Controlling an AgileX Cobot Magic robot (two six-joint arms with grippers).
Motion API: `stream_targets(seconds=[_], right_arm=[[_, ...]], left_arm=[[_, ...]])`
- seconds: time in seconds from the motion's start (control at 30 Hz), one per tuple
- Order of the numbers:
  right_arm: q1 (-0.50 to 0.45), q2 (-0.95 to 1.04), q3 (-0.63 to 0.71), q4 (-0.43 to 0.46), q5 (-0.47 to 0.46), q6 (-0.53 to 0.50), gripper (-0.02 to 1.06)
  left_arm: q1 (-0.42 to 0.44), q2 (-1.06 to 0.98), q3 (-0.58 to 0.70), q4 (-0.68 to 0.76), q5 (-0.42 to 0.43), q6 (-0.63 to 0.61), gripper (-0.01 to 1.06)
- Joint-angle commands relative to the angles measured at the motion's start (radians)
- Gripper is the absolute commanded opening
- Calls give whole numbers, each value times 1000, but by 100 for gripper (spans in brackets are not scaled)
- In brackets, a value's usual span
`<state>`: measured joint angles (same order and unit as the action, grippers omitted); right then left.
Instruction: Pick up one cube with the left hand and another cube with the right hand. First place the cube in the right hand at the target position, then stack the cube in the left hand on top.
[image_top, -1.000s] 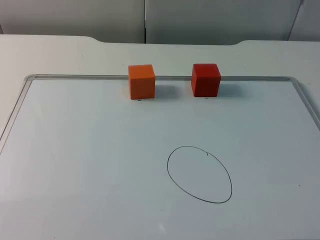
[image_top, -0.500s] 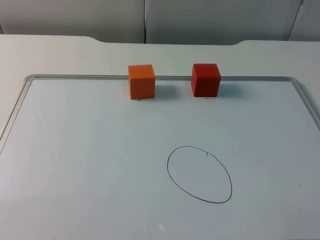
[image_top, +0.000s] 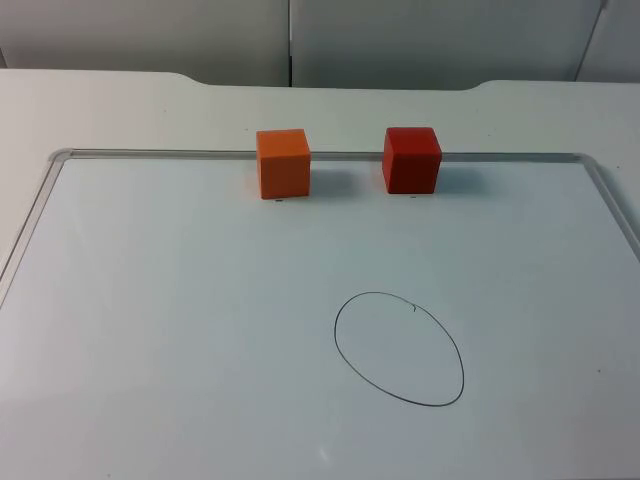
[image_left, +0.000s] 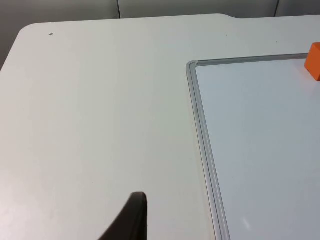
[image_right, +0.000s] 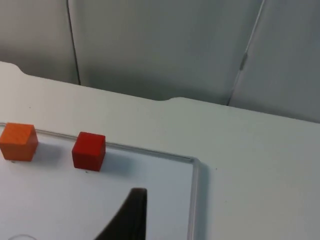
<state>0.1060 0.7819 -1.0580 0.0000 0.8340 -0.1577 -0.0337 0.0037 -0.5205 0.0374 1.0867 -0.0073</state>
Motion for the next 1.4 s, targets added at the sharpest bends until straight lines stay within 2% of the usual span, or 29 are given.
stream_targets(seconds=[0.0,0.07,0.1,0.2,0.23,0.33,0.43,0.47,0.6,0.63,0.7,0.97,1.27,1.37], right_arm=[[-6,109,-75,29,-11,-11,104],[-6,208,-163,44,10,-11,104],[-6,208,-163,44,10,-11,104],[-6,360,-286,120,42,-56,104],[-1,438,-352,187,61,-95,103],[30,530,-429,207,81,-105,102],[100,671,-544,195,115,-84,101],[100,671,-544,195,115,-84,101],[203,841,-663,35,126,90,101],[203,841,-663,35,126,90,101],[233,915,-694,-15,133,158,101],[252,1114,-715,-15,124,268,101],[270,1273,-715,0,58,355,101],[278,1343,-723,0,46,423,101]], left_arm=[[4,-4,7,-5,-8,-1,105],[4,-4,7,-5,-8,-1,105],[4,-4,7,-5,-8,-1,105],[4,-4,7,-5,-8,-1,105],[4,-4,7,-5,-8,-1,105],[4,-4,7,-5,-8,-1,105],[4,-4,7,-5,-8,-1,105],[4,-4,7,-5,-8,-1,105],[4,-4,7,-5,-8,-1,105],[4,-4,7,-5,-8,-1,105],[4,-4,7,-5,-8,-1,105],[4,-4,7,-5,-8,-1,105],[4,-4,7,-5,-8,-1,105],[4,-4,7,-5,-8,-1,105]])
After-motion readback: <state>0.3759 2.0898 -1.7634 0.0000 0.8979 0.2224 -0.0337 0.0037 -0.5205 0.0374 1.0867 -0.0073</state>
